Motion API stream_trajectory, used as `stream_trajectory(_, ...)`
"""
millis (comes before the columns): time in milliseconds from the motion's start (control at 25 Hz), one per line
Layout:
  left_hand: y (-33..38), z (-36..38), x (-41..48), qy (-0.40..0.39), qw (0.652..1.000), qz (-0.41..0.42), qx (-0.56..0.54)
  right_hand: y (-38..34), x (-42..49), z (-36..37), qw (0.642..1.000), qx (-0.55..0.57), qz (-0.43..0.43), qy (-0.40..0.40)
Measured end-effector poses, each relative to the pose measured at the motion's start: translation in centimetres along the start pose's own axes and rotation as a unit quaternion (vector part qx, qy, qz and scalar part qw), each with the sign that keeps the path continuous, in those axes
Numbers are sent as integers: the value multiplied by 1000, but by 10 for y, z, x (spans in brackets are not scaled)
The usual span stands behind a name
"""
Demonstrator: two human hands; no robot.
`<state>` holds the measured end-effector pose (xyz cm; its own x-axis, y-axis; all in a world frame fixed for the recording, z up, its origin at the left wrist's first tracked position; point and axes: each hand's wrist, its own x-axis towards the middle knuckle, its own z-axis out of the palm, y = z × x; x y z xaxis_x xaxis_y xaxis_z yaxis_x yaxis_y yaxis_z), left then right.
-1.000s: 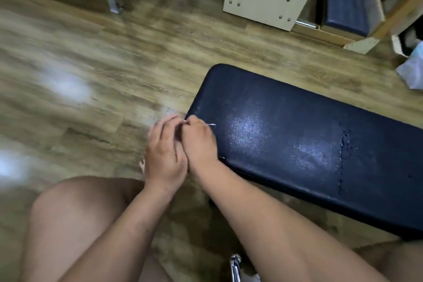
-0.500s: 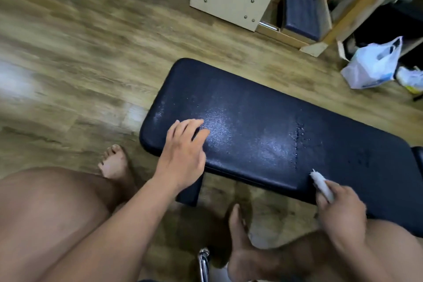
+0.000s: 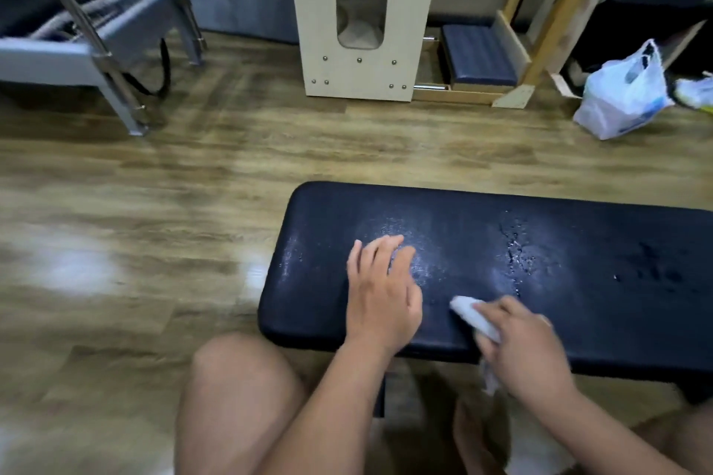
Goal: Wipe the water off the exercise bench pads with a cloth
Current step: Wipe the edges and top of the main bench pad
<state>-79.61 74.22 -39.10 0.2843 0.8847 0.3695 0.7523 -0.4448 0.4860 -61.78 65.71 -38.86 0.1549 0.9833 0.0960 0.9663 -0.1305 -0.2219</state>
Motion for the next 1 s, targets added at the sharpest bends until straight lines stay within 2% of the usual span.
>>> stream_trajectory(80, 5, 21, 3, -27, 999, 24, 0, 79, -15, -21, 988, -44, 147, -4)
stream_trajectory(160, 7, 39, -2, -70, 996, 51, 30, 146, -29, -49, 955, -81, 284, -35)
stream_trajectory(280, 6, 48, -2, -92, 989, 66, 90, 166, -35, -57, 922, -65, 381, 8)
stream_trajectory(320, 8, 47, -1, -97, 988, 64, 97, 150, -29, -52, 922, -76, 378, 30)
stream_trajectory(400, 9, 45, 1, -109, 986, 59, 111, 90, -8, -33, 949, -61, 309, 34)
stream_trajectory(520, 7, 44, -1, -124, 983, 52, 126, -16, 20, 1, 991, 37, 126, -3)
stream_trajectory(600, 7, 43, -2, -124, 983, 47, 129, -33, 28, 6, 999, 26, 24, -5)
stream_trajectory(640, 8, 43, -2, -124, 982, 41, 136, -15, 29, 4, 1000, 22, 10, -13)
stream_trajectory(720, 10, 44, -1, -120, 981, 31, 150, 53, 19, -13, 996, -23, 73, -44)
stream_trajectory(840, 11, 47, -2, -115, 980, 41, 158, 171, 1, -53, 960, -54, 274, -5)
stream_trajectory(920, 10, 49, -1, -111, 980, 41, 161, 193, 2, -59, 934, -63, 352, 25)
stream_trajectory(1000, 12, 49, -2, -113, 979, 40, 162, 159, 9, -44, 936, -59, 342, 55)
